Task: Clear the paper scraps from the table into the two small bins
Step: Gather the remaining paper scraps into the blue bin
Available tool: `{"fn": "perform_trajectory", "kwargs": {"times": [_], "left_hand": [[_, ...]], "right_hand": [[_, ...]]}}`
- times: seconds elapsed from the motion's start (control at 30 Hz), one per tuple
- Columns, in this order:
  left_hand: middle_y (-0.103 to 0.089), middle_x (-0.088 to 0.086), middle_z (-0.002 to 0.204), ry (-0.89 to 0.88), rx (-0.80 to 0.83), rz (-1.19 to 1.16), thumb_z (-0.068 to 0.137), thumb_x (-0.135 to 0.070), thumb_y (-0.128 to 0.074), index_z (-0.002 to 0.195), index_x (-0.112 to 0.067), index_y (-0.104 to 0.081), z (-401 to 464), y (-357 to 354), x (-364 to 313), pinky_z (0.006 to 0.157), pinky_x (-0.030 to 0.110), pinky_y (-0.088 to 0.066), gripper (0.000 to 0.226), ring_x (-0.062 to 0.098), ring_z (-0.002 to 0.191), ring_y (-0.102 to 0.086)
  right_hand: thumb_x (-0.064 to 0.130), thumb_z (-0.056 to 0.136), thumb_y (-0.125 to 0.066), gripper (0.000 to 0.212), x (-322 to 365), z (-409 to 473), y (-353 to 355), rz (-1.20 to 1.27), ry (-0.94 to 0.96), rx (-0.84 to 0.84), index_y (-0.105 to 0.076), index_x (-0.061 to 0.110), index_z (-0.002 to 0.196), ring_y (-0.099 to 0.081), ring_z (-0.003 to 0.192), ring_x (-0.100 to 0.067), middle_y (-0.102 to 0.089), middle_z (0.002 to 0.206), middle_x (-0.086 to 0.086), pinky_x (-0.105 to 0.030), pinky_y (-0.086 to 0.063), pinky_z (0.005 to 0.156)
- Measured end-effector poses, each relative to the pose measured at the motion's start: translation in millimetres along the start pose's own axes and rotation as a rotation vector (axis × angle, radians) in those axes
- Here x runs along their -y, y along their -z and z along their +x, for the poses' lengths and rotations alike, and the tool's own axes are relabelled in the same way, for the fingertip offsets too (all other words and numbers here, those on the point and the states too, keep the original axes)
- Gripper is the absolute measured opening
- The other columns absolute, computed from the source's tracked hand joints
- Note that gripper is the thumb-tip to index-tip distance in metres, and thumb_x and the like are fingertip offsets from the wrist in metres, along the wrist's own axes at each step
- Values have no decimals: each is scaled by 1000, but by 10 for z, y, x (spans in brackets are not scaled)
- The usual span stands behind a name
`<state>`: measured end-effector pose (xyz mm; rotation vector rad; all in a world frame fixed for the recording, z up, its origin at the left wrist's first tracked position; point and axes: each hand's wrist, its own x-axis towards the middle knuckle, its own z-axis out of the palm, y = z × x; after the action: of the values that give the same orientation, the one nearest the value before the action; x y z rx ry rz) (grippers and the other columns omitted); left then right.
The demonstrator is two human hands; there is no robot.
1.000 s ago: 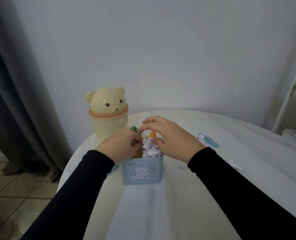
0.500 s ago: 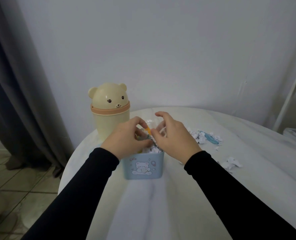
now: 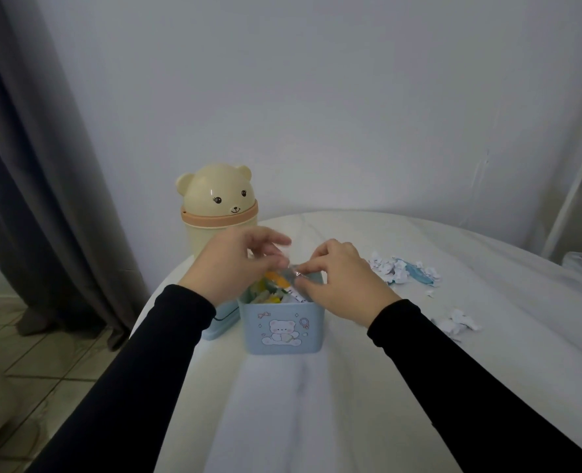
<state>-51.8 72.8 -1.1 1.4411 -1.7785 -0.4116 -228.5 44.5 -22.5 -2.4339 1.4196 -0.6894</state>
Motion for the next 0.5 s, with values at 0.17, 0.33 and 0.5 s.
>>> {"fn": "perform_trajectory", "kwargs": {"times": [0.17,0.33,0.5], "left_hand": [[-54,-21,118,-21,83,95,75,-24,-77,74,-31,-74,-20,-75,86,88,10,-31,8,-8,112,-48],[-66,-13,93,-24,6,119,76,-21,-76,75,-24,-73,2,-170,105,80,16,-42,3,0,90,-58],[-69,-6,77,-6,28,121,75,-10,-73,82,-27,-60,3,-213,108,65,16,-48,23,7,71,-63]], "right_hand": [[57,73,-69,62,-135,-61,4,185,55,17,-46,42,129,-31,123,-6,-35,128,9,-27,-33,101],[64,55,-74,98,-300,-93,-50,340,27,143,-27,49,139,-41,122,-2,-39,135,16,-24,-35,95],[52,59,-83,99,-364,-81,-189,425,7,111,-27,48,141,-50,112,4,-51,124,22,-14,-41,84]]}}
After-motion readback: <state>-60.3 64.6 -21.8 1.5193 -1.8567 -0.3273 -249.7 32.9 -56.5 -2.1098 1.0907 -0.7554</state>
